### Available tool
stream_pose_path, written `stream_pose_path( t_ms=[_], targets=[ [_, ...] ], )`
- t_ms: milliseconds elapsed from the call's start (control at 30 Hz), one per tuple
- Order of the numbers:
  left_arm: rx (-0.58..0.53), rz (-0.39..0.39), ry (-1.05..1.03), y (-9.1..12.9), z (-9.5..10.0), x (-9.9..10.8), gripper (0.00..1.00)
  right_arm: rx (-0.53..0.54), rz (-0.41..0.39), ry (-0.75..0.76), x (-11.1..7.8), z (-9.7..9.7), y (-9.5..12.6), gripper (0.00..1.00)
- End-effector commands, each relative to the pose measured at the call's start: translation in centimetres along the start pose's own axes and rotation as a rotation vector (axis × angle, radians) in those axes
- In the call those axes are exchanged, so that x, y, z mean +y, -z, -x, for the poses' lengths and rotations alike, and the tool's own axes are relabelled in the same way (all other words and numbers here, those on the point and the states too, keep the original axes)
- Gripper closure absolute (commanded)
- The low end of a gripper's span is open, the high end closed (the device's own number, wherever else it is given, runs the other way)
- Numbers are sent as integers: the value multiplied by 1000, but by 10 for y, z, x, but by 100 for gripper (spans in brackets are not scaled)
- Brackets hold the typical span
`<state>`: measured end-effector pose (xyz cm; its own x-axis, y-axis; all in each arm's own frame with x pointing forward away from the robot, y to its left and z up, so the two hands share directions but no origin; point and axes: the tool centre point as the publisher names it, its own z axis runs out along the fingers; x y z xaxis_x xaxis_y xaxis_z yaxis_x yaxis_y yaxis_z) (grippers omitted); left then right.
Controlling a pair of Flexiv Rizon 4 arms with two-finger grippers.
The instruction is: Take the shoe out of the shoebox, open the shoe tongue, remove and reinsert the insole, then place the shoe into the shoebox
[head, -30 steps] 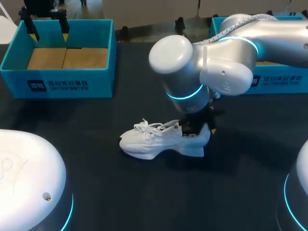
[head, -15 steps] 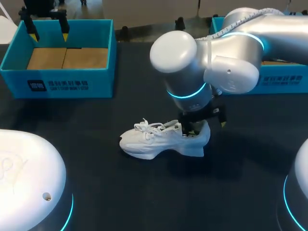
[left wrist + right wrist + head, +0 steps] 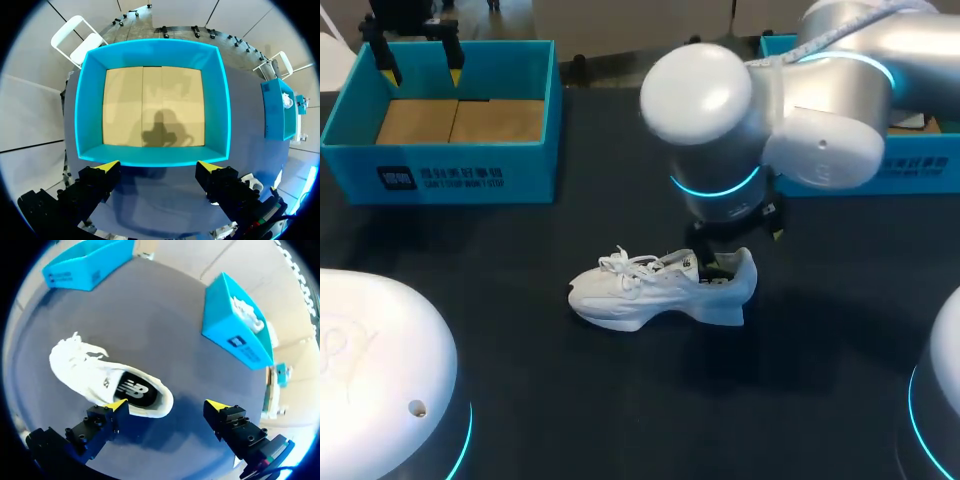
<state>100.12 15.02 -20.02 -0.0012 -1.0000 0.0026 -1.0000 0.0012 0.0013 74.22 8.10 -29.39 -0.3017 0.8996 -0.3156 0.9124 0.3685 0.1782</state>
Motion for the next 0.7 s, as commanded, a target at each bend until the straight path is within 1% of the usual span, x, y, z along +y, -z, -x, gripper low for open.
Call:
stream_pose_path(
  t_ms=[33,100,133,200,367,433,467,700],
  targets=[
    [0,-2,0,0,0,1,0,194,109,152,-7,17,7,0],
    [0,-2,0,0,0,1,0,250,146,257,-6,15,11,0],
    [0,-2,0,0,0,1,0,253,149,273,-6,14,12,0],
    [0,-2,0,0,0,1,0,292,176,360,-5,12,14,0],
    [0,-2,0,0,0,1,0,339,225,540,-2,11,17,0],
    [0,-2,0,0,0,1,0,379,287,647,-2,9,23,0],
    [0,-2,0,0,0,1,0,408,300,691,-5,8,26,0],
    [0,-2,0,0,0,1,0,408,300,691,-5,8,26,0]
  ],
)
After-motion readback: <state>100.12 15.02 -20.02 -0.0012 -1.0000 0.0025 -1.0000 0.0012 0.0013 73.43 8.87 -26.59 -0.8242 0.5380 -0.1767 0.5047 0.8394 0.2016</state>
